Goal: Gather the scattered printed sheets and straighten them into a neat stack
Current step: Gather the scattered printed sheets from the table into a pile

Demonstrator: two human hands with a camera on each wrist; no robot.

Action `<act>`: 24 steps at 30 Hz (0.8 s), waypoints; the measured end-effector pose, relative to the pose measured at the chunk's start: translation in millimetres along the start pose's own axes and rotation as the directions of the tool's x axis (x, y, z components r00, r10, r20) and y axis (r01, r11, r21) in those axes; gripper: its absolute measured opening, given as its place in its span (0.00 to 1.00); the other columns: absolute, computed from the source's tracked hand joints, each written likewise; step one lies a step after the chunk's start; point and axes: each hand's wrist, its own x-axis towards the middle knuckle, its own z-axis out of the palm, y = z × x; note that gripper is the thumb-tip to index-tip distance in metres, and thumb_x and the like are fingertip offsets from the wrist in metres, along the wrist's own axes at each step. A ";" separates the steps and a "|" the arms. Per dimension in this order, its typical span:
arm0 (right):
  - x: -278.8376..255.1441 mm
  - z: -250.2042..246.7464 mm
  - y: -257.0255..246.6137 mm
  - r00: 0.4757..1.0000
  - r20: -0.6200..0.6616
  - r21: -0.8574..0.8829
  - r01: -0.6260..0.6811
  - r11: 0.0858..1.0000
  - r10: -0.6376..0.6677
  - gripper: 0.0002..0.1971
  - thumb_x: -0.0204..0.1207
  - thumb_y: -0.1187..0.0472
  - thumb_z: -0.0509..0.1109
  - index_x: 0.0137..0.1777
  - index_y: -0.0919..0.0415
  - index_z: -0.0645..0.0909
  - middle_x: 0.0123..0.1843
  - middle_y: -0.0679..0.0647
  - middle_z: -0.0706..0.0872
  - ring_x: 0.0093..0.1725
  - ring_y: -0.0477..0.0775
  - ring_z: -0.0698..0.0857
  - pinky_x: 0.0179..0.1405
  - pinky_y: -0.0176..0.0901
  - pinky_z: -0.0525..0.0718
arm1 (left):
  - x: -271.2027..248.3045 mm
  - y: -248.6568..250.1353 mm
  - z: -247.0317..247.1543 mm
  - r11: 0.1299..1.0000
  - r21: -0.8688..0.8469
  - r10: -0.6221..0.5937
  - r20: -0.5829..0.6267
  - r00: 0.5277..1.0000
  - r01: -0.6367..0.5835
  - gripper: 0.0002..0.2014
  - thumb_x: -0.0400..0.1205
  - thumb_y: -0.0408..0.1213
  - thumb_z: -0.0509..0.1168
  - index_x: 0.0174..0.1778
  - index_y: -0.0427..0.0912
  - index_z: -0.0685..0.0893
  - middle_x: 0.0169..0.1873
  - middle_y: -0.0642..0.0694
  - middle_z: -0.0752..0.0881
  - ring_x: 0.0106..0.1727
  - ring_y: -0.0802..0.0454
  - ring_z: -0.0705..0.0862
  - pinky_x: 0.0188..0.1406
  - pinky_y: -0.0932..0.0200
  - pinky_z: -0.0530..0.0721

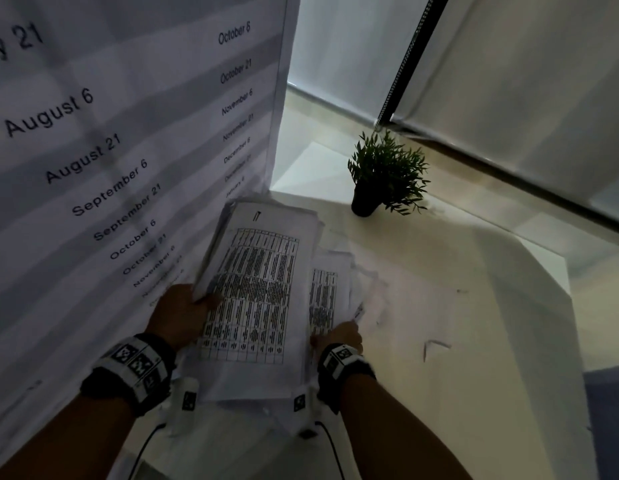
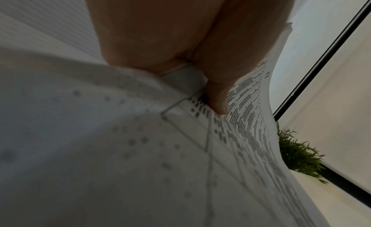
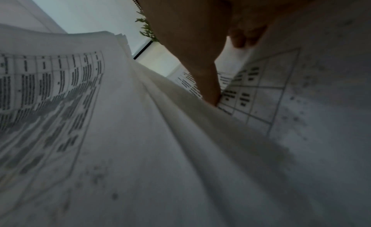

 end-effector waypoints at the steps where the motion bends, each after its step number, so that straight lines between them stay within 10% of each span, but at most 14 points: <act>1: 1.7 1.3 2.1 1.000 0.005 0.050 0.005 0.999 -0.006 0.36 0.60 0.50 0.82 0.66 0.65 0.76 0.62 0.60 0.85 0.58 0.63 0.86 0.58 0.50 0.86 | -0.6 -1.2 -0.8 1.000 -0.002 -0.008 -0.001 1.000 0.008 0.15 0.81 0.40 0.69 0.28 0.43 0.81 0.25 0.47 0.83 0.29 0.49 0.81 0.28 0.60 0.76; 6: -5.1 -20.6 8.3 0.997 -0.015 0.232 0.082 0.969 -0.080 0.11 0.71 0.53 0.75 0.38 0.62 0.86 0.33 0.56 0.88 0.29 0.54 0.82 0.35 0.44 0.87 | 2.3 -10.6 -3.3 0.999 -0.010 -0.051 0.016 0.999 0.051 0.11 0.80 0.43 0.70 0.43 0.38 0.87 0.39 0.45 0.89 0.39 0.48 0.86 0.39 0.58 0.81; 11: -17.7 -79.9 10.9 0.965 -0.123 0.249 0.257 0.934 -0.233 0.05 0.73 0.61 0.71 0.44 0.64 0.82 0.45 0.63 0.90 0.36 0.57 0.84 0.36 0.43 0.82 | 6.5 -31.3 5.9 0.990 -0.022 -0.136 0.083 0.987 0.138 0.14 0.79 0.43 0.71 0.53 0.37 0.89 0.48 0.41 0.90 0.48 0.45 0.88 0.57 0.48 0.86; 19: -58.0 -236.7 -35.6 0.585 -0.418 -0.326 0.617 0.716 -0.695 0.11 0.76 0.51 0.68 0.42 0.60 0.81 0.42 0.65 0.88 0.44 0.70 0.86 0.38 0.47 0.71 | 8.0 -26.1 44.4 0.931 0.286 -0.288 0.188 0.939 0.228 0.17 0.79 0.45 0.71 0.29 0.38 0.79 0.28 0.43 0.81 0.32 0.48 0.79 0.35 0.60 0.75; 24: -79.5 -271.9 -68.8 0.601 -0.271 -0.059 0.769 0.636 -0.752 0.05 0.72 0.58 0.77 0.43 0.58 0.86 0.34 0.53 0.87 0.33 0.50 0.83 0.31 0.41 0.76 | 9.6 -27.8 55.8 0.961 0.252 -0.159 0.165 0.973 0.115 0.11 0.82 0.36 0.64 0.33 0.39 0.79 0.32 0.45 0.82 0.35 0.47 0.80 0.29 0.65 0.74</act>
